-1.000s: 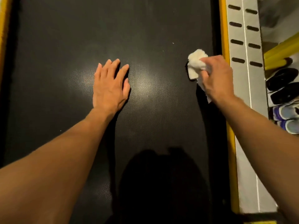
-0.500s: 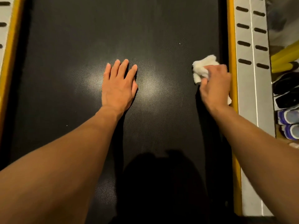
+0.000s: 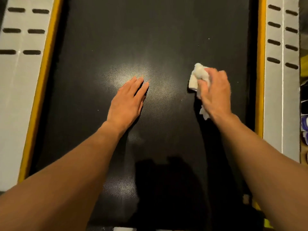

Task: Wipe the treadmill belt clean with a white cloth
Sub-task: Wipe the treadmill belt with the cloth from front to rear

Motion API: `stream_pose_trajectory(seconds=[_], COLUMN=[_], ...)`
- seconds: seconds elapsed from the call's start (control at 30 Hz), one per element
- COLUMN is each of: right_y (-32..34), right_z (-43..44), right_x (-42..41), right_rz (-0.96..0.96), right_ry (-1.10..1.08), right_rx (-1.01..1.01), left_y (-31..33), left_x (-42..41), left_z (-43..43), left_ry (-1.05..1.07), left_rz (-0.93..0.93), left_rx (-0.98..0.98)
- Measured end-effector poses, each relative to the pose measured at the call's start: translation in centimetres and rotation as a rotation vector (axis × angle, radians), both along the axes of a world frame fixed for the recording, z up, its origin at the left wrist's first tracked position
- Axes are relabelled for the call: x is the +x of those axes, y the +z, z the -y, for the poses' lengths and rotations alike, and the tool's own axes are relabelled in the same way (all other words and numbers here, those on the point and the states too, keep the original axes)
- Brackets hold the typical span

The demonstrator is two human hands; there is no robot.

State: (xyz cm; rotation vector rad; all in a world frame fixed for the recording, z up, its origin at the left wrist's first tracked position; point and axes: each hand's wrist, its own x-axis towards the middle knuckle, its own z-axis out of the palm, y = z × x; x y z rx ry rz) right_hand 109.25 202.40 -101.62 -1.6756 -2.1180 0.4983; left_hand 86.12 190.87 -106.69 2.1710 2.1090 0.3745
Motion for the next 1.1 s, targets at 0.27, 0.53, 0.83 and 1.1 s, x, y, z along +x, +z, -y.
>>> stream_pose_trajectory(seconds=[0.27,0.53,0.83,1.1], right_y=[-1.6,-0.6,-1.4,-1.2], right_z=[12.8,7.4,17.1,9.7], right_x=[-7.0,-9.2,-11.6,-18.6], right_rz=[0.166,0.053,0.094,0.100], right_ry=[0.661,0.348,0.841,0.454], right_rx=[-0.140,-0.078,-0.229,-0.144], left_y=[2.5,4.9,5.0,4.3], left_x=[-1.1,-3.9,-5.4,-6.9], left_z=[3.1,7.8,11.3,12.0], left_ry=[-0.076,0.175,0.496,0.599], left_rz=[0.035,-0.028,0.114,0.548], left_rx=[-0.093,-0.126,-0.438,-0.511])
